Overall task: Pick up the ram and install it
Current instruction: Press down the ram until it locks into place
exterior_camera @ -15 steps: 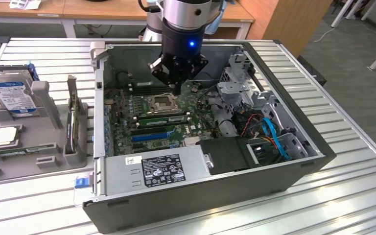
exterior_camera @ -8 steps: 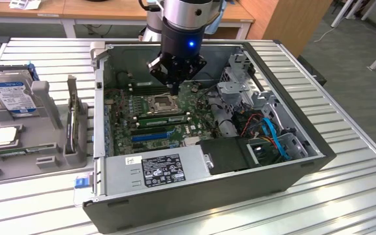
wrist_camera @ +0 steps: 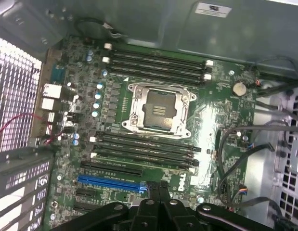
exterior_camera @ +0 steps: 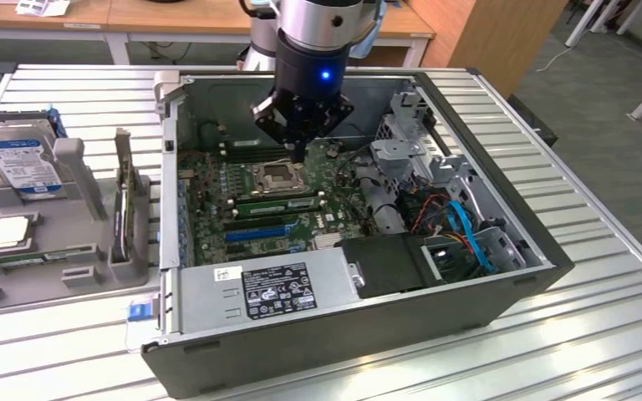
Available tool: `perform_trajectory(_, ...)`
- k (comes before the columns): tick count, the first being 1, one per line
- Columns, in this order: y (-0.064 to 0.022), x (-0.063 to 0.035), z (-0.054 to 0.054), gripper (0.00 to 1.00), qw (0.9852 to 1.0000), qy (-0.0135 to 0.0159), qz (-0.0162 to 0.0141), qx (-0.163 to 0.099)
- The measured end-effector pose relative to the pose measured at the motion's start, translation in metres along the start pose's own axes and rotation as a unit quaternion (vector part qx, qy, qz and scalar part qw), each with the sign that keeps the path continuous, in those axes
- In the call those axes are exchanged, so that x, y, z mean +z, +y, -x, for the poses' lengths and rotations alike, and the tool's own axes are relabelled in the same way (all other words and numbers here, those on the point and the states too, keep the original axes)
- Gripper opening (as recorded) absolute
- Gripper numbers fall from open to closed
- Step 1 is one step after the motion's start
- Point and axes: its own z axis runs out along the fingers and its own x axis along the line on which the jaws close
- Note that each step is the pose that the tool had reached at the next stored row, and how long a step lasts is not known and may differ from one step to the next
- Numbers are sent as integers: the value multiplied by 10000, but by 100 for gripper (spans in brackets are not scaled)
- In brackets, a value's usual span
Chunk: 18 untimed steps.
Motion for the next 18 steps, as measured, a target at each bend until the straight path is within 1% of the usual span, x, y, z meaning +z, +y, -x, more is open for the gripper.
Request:
perform_trajectory(2,0,0,0,10,9999,-8,-1,157)
perform_trajectory(5,0,0,0,10,9993,-20,-3,374)
perform_trajectory(10,0,0,-1,10,9977,-35,-4,680)
perform_trajectory(11,0,0,-1,10,9974,-37,-4,716)
perform_trajectory(15,1,0,-3,10,9974,-38,-3,723)
perform_trajectory(18,1,0,-4,10,9974,-28,-1,723)
